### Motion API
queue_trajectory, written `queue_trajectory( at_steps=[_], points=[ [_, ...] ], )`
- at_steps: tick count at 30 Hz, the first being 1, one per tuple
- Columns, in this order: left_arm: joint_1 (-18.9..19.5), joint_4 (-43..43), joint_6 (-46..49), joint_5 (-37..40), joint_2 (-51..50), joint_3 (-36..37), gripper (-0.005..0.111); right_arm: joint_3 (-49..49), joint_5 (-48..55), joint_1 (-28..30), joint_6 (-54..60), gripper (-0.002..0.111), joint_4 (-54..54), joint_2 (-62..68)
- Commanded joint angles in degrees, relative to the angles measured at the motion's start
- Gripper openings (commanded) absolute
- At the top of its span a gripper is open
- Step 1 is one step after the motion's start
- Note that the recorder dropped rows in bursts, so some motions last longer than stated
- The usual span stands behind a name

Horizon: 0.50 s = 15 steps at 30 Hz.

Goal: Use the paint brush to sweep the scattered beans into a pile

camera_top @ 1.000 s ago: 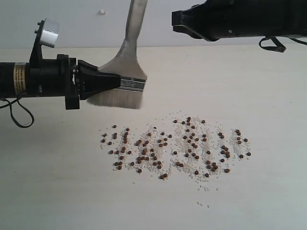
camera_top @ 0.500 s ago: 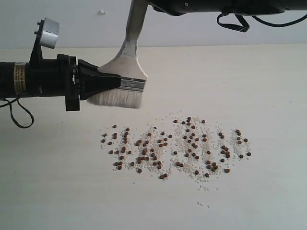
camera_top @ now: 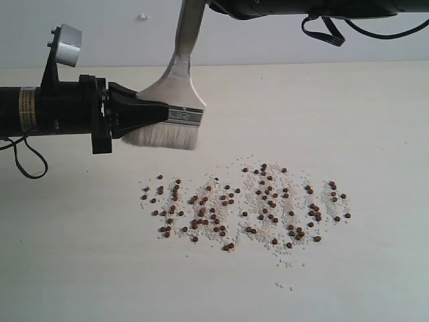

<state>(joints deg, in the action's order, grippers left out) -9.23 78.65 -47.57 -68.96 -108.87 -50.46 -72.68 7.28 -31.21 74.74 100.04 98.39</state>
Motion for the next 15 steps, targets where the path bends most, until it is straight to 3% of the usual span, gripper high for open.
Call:
queue_trajectory(
  at_steps=[1,15],
  points=[
    [0.13,-1.19,0.09,-1.0,0.3,-0.37,0.0,-0.37,1.63,-0.07,-0.97,0.0,-0.1,-0.36],
    [0.13,-0.86,-0.03,-1.0,0.3,-0.37,0.0,-4.06,11.43,-0.07,-2.6,0.0,-0.1,1.19]
  ],
)
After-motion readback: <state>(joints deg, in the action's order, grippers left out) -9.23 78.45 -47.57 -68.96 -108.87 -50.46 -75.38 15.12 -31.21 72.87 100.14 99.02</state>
